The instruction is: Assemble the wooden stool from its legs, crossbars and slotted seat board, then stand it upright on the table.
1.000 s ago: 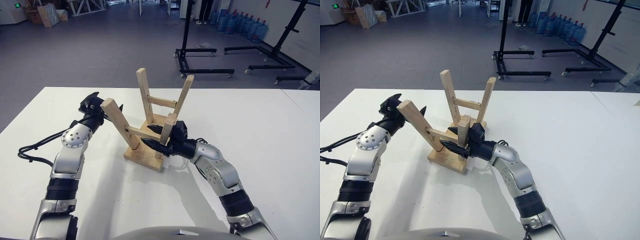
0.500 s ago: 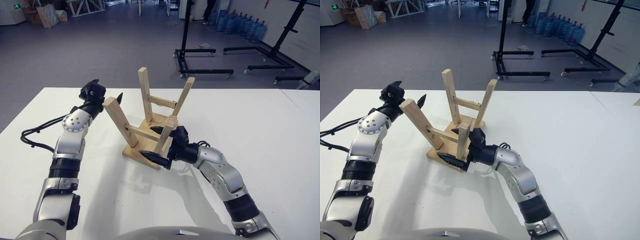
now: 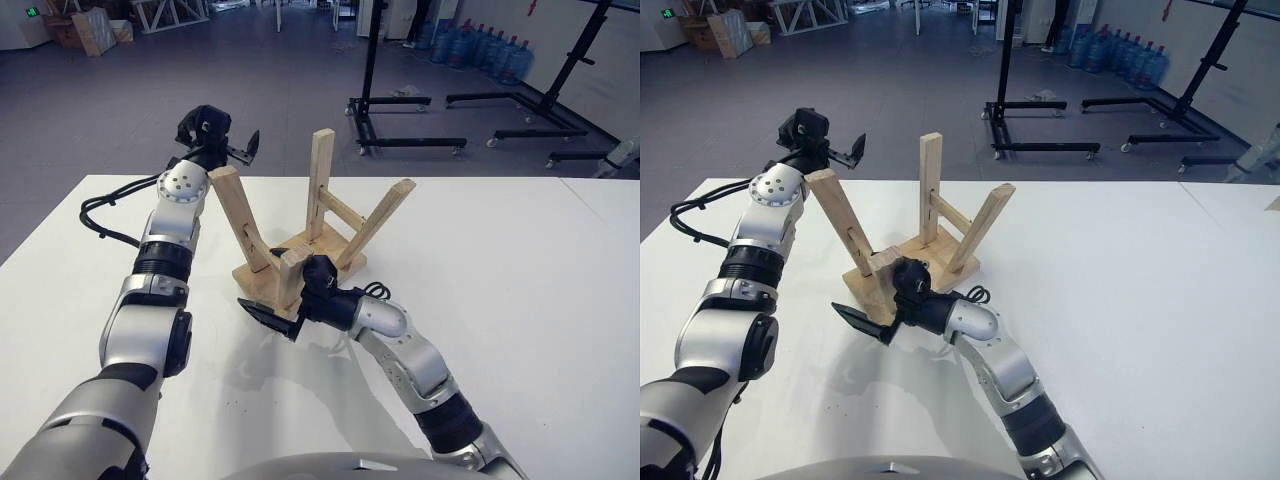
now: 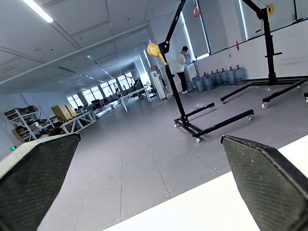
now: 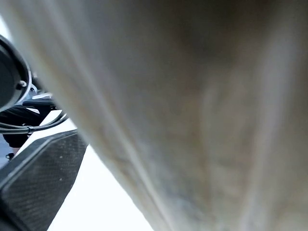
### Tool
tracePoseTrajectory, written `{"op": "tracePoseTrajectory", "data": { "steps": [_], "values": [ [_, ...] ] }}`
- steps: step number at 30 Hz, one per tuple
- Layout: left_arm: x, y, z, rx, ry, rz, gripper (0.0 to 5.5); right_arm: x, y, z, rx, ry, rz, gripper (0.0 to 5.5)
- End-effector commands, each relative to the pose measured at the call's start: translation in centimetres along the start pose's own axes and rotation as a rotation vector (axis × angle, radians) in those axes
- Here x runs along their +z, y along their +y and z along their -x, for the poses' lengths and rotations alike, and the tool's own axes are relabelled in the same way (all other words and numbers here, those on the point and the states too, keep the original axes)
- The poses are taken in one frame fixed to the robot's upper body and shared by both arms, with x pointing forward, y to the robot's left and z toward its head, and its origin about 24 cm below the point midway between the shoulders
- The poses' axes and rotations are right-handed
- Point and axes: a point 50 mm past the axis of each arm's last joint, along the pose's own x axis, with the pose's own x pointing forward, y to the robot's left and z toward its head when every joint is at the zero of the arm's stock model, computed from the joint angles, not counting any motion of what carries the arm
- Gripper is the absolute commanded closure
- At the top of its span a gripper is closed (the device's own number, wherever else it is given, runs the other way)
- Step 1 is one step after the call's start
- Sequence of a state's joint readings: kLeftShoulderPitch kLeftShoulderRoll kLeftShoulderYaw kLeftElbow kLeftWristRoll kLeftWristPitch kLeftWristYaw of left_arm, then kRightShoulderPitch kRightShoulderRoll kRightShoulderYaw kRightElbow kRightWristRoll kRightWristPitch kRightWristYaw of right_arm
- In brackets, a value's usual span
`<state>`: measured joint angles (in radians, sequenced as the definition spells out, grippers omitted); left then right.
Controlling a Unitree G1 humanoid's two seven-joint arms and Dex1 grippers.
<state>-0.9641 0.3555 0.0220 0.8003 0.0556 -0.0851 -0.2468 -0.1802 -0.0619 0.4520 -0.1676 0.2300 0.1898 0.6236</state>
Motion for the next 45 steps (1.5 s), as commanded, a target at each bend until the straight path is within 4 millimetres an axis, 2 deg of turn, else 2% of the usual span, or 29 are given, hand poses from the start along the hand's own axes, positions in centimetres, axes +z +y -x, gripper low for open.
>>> {"op": "tracePoseTrajectory", "data": {
  "steps": [1, 8, 12, 16, 20, 23, 26, 28, 30, 31, 33, 35, 36, 38, 40, 45],
  "values": [
    [0.8, -0.4, -1.2, -0.009, -0.015, -0.006, 0.1, 0.5, 0.7, -1.5, 0.055, -0.005, 0.031, 0.11],
    [-1.1, -1.0, -1.1, -0.026, 0.047, 0.007, 0.1, 2.7, -1.2, -1.7, 0.009, -0.045, 0.111, 0.11],
    [-1.5, -0.3, -1.2, -0.006, 0.085, 0.032, 0.1, 4.5, -2.6, -1.4, -0.051, -0.081, 0.177, 0.11],
    [-0.6, 2.2, -1.2, 0.051, 0.077, 0.028, 0.1, 7.3, -2.2, -0.9, -0.008, -0.156, 0.162, 0.11],
    [-0.2, 3.0, -1.2, 0.08, 0.082, 0.007, 0.1, 8.8, -1.0, -0.7, 0.073, -0.208, 0.095, 0.11],
    [1.5, 5.6, -1.0, 0.16, 0.036, -0.023, 0.1, 11.2, -1.3, 0.5, 0.112, -0.256, 0.113, 0.11],
    [5.7, 10.1, -0.2, 0.258, -0.105, -0.041, 0.1, 15.6, -3.6, 3.2, 0.1, -0.339, 0.227, 0.11],
    [9.3, 12.9, 1.0, 0.234, -0.234, -0.03, 0.1, 19.0, -5.8, 5.9, 0.068, -0.368, 0.343, 0.11],
    [12.5, 14.0, 2.9, 0.036, -0.329, 0.019, 0.1, 21.9, -8.0, 10.0, 0.038, -0.337, 0.482, 0.11],
    [13.6, 13.7, 4.5, -0.123, -0.36, 0.068, 0.1, 23.0, -8.9, 12.3, 0.036, -0.307, 0.538, 0.11],
    [14.7, 11.1, 10.0, -0.55, -0.374, 0.179, 0.1, 24.7, -11.2, 17.9, 0.009, -0.251, 0.556, 0.11],
    [13.8, 7.3, 14.7, -0.924, -0.299, 0.339, 0.1, 23.8, -13.6, 22.4, -0.027, -0.149, 0.495, 0.11],
    [13.0, 5.9, 16.1, -1.036, -0.262, 0.42, 0.1, 22.7, -14.7, 23.7, -0.057, -0.106, 0.445, 0.11],
    [10.8, 3.0, 17.7, -1.185, -0.195, 0.552, 0.1, 19.8, -17.3, 24.5, -0.135, -0.044, 0.394, 0.11],
    [9.5, 1.0, 18.9, -1.275, -0.139, 0.638, 0.1, 17.1, -19.0, 23.9, -0.163, -0.001, 0.325, 0.11],
    [8.8, -1.2, 21.6, -1.423, -0.028, 0.713, 0.1, 13.3, -20.4, 21.3, -0.106, 0.042, 0.265, 0.11]
  ]
}}
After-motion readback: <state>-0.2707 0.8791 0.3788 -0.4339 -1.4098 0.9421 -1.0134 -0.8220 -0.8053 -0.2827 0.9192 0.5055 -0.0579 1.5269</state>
